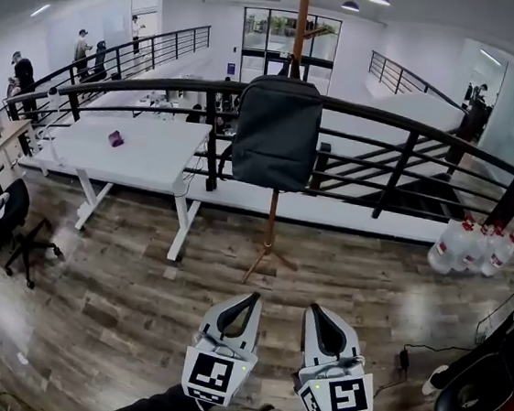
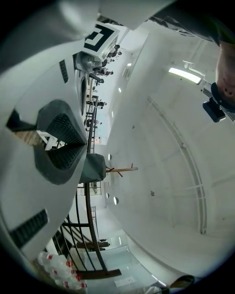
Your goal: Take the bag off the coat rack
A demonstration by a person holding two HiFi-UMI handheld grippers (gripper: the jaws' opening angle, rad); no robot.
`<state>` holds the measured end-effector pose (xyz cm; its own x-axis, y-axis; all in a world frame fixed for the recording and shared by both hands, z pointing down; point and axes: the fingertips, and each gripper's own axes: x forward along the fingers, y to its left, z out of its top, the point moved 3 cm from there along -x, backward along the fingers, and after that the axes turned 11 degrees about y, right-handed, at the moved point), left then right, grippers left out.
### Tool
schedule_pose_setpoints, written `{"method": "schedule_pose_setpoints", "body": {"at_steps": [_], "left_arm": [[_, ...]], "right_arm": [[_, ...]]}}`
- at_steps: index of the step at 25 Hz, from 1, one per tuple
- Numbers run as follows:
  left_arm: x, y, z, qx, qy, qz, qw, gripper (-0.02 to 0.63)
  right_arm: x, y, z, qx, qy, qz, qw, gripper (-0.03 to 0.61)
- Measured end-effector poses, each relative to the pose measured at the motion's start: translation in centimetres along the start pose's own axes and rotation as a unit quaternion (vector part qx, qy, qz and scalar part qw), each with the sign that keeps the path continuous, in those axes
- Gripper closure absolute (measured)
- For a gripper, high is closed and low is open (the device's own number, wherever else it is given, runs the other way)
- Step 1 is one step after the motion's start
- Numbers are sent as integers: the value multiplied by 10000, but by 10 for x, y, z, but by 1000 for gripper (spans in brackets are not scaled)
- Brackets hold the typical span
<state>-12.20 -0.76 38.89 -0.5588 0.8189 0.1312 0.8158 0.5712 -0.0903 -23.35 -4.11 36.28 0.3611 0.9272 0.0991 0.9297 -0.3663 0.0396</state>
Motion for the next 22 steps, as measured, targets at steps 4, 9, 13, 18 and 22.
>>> {"method": "schedule_pose_setpoints", "body": {"at_steps": [4,9,13,18,22], "left_arm": [[50,12,3,-37,-27,131,9999,604],[136,30,8,-51,-21,365,9993,604],[212,28,15,-90,53,492,9987,604],[284,47,28,-142,78,671,9976,604],[318,78,35,-176,157,844,9962,604]], "right_arm": [[37,-39,-6,-20,-11,54,10000,571],[103,-107,-12,-90,-58,171,9998,571],[151,-168,-10,-57,-41,449,9990,571],[214,-220,2,-151,-37,670,9976,571],[254,-239,11,-146,-20,793,9967,571]]}}
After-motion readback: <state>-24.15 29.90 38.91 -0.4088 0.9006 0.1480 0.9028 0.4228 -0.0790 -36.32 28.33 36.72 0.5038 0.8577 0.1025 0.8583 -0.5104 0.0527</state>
